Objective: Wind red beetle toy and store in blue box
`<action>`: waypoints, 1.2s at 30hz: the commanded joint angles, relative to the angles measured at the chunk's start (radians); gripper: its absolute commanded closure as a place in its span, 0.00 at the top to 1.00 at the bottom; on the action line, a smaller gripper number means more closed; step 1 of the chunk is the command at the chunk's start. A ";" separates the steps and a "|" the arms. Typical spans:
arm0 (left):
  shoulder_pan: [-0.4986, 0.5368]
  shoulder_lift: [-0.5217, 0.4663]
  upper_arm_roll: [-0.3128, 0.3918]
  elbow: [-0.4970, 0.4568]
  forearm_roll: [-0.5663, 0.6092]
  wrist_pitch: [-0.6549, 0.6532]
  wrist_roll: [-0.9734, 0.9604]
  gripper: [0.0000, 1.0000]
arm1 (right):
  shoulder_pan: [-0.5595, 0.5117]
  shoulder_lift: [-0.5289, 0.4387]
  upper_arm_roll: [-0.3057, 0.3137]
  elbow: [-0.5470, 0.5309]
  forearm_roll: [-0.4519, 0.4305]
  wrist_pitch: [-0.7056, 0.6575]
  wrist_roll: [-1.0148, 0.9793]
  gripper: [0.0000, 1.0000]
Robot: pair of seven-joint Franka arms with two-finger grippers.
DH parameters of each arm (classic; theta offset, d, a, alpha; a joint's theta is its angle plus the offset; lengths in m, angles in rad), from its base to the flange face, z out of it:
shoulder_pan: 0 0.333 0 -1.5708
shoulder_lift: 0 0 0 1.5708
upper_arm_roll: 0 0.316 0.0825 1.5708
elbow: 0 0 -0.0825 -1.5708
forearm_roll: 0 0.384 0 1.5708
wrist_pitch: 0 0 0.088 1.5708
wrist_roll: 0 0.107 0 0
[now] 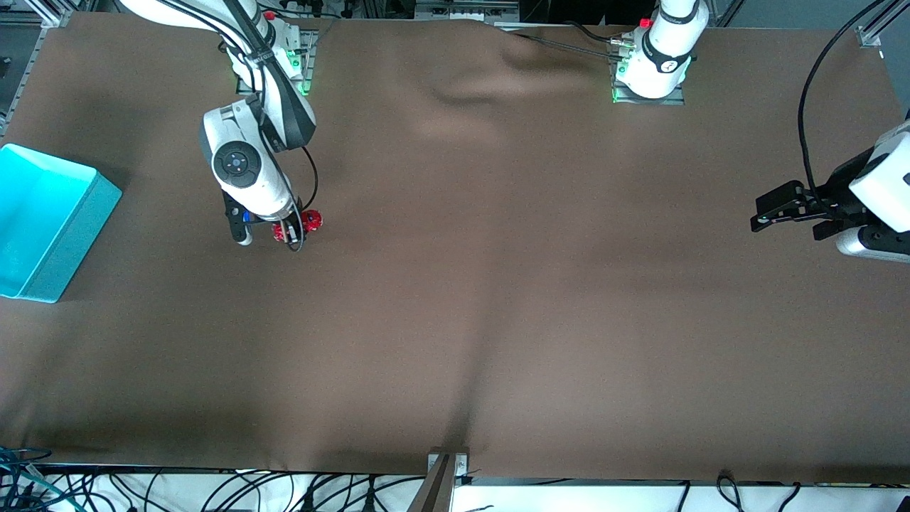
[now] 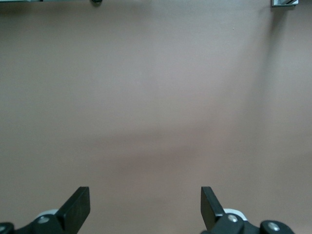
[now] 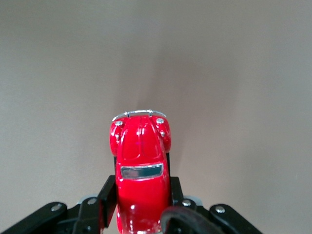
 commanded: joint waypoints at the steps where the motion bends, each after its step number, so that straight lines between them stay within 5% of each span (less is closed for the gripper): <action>1: 0.001 -0.003 0.009 0.001 -0.024 -0.011 0.031 1.00 | -0.052 -0.049 0.009 0.003 -0.012 -0.084 -0.138 0.00; 21: 0.001 -0.003 0.009 0.001 -0.022 -0.011 0.031 1.00 | -0.169 -0.122 -0.012 0.004 -0.017 -0.175 -0.489 0.00; 36: 0.001 -0.003 0.009 0.001 -0.022 -0.011 0.031 1.00 | -0.207 -0.153 -0.157 0.011 -0.018 -0.221 -0.859 0.00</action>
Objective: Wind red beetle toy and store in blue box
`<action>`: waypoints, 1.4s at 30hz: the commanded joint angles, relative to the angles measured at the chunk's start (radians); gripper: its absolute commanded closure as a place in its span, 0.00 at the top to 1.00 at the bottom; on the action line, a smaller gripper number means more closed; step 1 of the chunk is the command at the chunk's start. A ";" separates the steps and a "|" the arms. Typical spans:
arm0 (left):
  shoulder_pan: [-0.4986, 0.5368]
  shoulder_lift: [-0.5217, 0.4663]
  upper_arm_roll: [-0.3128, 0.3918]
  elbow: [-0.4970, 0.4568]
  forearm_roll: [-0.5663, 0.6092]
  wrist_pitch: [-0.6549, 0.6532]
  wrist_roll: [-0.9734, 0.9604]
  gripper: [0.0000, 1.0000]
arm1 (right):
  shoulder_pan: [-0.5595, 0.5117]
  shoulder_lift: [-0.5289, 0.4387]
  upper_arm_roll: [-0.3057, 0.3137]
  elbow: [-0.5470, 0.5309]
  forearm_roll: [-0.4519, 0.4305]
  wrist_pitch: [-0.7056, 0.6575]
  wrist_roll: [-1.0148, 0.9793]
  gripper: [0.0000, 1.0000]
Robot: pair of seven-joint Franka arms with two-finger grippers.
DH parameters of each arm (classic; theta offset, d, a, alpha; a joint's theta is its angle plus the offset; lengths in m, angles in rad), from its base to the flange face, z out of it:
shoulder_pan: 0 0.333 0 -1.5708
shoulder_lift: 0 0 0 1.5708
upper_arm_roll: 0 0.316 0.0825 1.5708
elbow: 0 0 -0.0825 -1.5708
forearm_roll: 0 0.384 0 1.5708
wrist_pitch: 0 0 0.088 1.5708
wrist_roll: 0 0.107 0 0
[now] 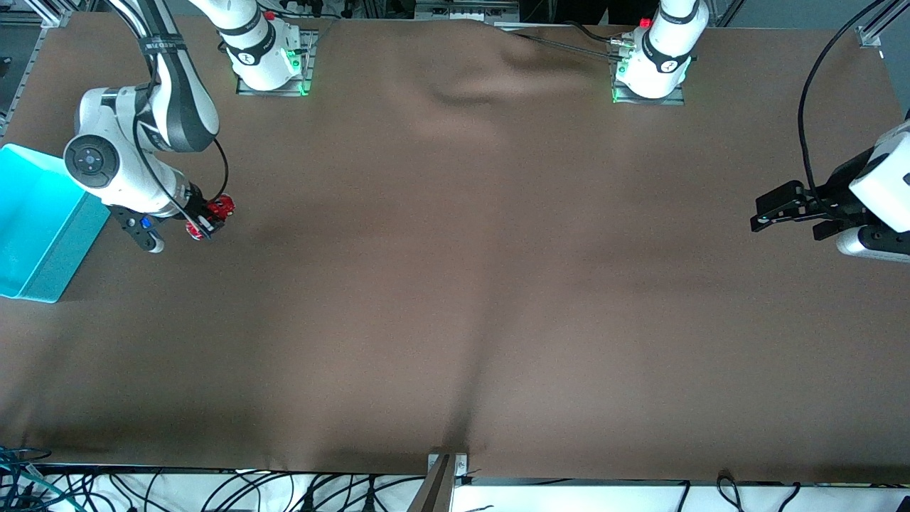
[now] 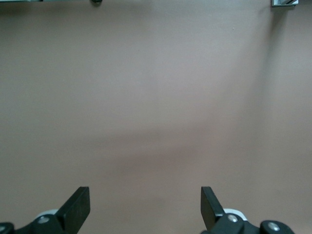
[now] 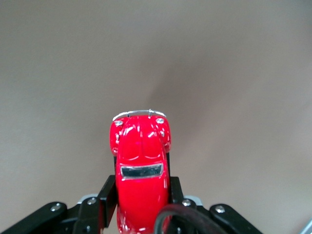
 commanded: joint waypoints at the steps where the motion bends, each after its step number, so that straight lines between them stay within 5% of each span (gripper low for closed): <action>1: 0.001 -0.003 0.009 0.001 -0.022 -0.011 0.031 1.00 | -0.013 -0.017 -0.061 0.006 -0.015 -0.022 -0.156 0.00; 26: 0.001 -0.003 0.009 0.001 -0.022 -0.011 0.031 1.00 | -0.045 0.003 -0.328 0.055 -0.008 -0.011 -0.712 0.00; 42: 0.001 -0.003 0.009 0.001 -0.025 -0.011 0.031 1.00 | -0.152 0.072 -0.360 0.138 0.000 -0.010 -0.974 0.00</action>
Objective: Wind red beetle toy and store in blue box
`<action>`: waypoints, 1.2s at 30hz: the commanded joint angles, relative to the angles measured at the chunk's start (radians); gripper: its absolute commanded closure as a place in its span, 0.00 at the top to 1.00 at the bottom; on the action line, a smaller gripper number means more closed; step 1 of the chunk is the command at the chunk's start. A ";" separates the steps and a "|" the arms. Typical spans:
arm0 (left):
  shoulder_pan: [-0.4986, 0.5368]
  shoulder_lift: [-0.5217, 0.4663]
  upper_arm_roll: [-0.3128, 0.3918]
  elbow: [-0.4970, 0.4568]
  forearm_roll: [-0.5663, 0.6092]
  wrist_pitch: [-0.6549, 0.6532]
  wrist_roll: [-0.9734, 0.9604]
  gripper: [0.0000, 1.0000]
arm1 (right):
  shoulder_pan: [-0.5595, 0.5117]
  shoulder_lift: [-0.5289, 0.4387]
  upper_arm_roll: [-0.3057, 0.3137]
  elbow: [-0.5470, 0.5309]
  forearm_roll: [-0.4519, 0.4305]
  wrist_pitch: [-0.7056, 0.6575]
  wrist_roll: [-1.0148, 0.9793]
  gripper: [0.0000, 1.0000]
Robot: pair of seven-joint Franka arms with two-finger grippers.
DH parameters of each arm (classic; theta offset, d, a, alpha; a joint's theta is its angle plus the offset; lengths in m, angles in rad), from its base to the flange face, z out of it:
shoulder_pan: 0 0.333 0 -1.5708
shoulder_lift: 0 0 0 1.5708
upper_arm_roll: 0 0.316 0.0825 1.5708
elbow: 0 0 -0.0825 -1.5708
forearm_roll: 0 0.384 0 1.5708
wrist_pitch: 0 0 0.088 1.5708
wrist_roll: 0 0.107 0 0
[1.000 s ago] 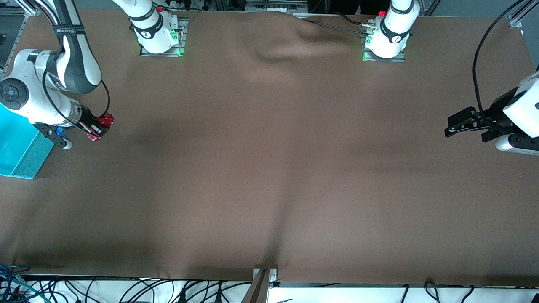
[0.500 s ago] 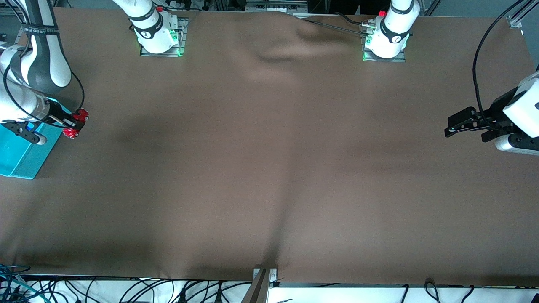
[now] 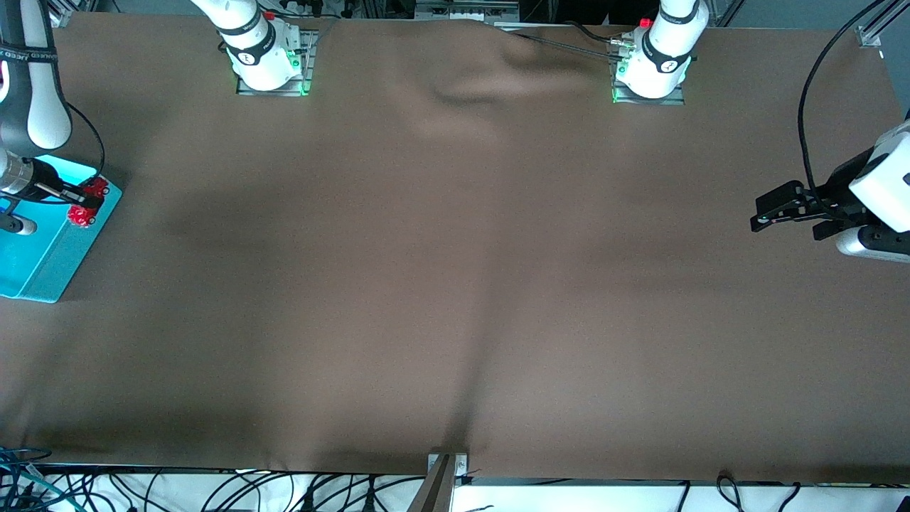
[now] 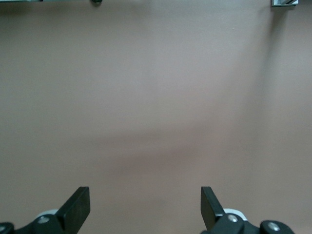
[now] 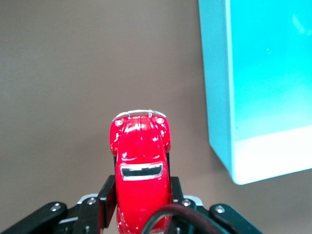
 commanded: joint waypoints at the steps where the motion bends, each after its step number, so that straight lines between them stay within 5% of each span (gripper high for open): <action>1: 0.001 -0.004 0.009 0.001 -0.025 -0.011 0.031 1.00 | -0.040 0.034 -0.006 0.053 0.003 -0.011 -0.096 0.00; 17: 0.001 -0.004 0.009 0.001 -0.025 -0.011 0.031 1.00 | -0.212 0.204 -0.006 0.211 0.092 -0.007 -0.376 0.00; 36: 0.001 -0.004 0.009 0.001 -0.025 -0.011 0.031 1.00 | -0.280 0.328 -0.030 0.317 0.139 -0.004 -0.554 0.00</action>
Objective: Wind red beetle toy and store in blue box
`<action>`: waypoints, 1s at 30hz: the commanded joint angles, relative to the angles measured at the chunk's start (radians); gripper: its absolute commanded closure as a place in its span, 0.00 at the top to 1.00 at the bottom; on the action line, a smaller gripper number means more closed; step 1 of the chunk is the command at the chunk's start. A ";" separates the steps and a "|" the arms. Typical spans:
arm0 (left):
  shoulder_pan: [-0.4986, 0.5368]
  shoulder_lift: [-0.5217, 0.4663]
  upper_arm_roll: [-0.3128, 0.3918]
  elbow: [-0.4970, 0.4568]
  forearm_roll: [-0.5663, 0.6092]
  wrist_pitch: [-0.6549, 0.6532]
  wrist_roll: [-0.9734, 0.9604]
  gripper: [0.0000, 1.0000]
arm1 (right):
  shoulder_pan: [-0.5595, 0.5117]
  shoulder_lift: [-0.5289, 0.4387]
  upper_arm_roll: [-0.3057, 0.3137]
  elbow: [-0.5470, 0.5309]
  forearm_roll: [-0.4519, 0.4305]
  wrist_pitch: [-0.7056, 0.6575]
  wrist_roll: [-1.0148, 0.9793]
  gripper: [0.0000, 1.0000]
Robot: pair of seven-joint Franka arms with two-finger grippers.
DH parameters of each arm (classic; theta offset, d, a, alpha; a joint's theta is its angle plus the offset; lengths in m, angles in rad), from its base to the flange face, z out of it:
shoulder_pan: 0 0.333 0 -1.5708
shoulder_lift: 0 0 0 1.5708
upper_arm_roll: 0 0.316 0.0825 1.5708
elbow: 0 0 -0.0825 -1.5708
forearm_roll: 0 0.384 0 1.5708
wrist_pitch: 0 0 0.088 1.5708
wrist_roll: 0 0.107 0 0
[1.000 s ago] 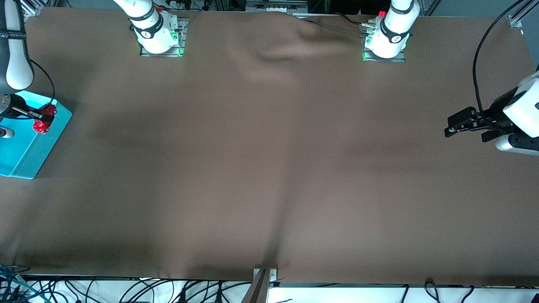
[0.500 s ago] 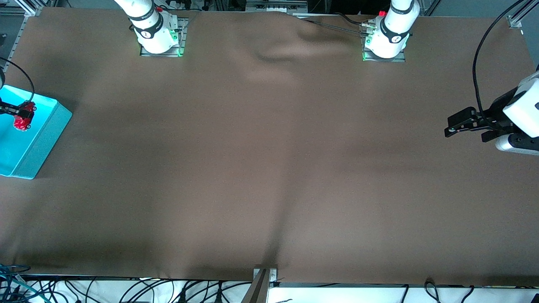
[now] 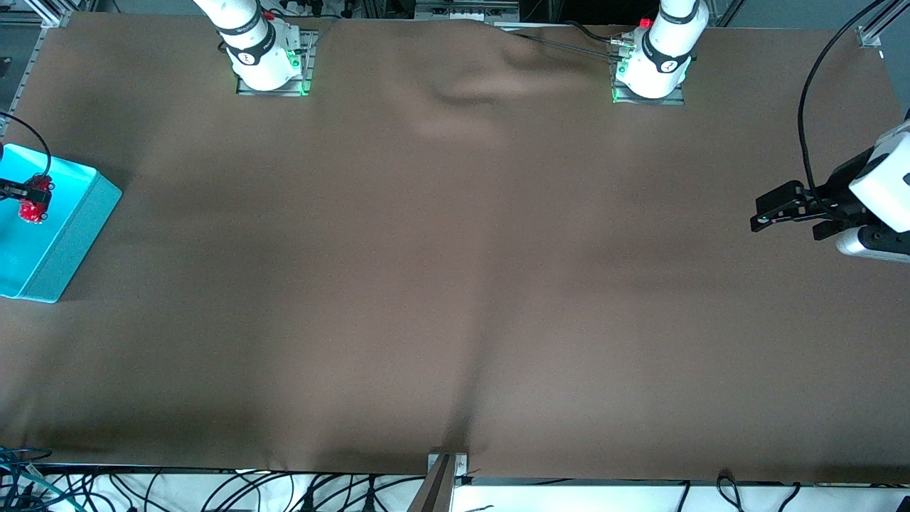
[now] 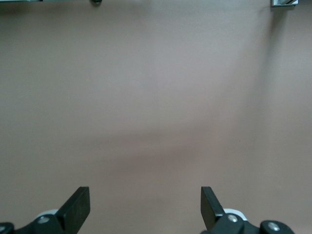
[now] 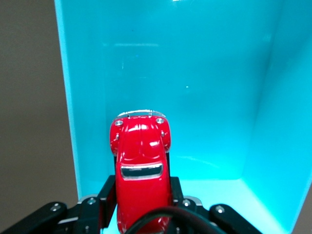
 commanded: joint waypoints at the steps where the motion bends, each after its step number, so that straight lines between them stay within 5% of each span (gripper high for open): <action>1: 0.001 -0.004 0.009 0.001 -0.025 -0.011 0.031 1.00 | -0.017 0.045 -0.019 0.067 0.058 -0.014 -0.099 0.00; 19: 0.001 -0.004 0.009 0.001 -0.023 -0.011 0.031 1.00 | -0.040 0.159 -0.091 0.114 0.201 0.015 -0.216 0.00; 30: 0.001 -0.004 0.009 0.001 -0.023 -0.011 0.031 1.00 | -0.046 0.203 -0.091 0.126 0.204 0.076 -0.234 0.00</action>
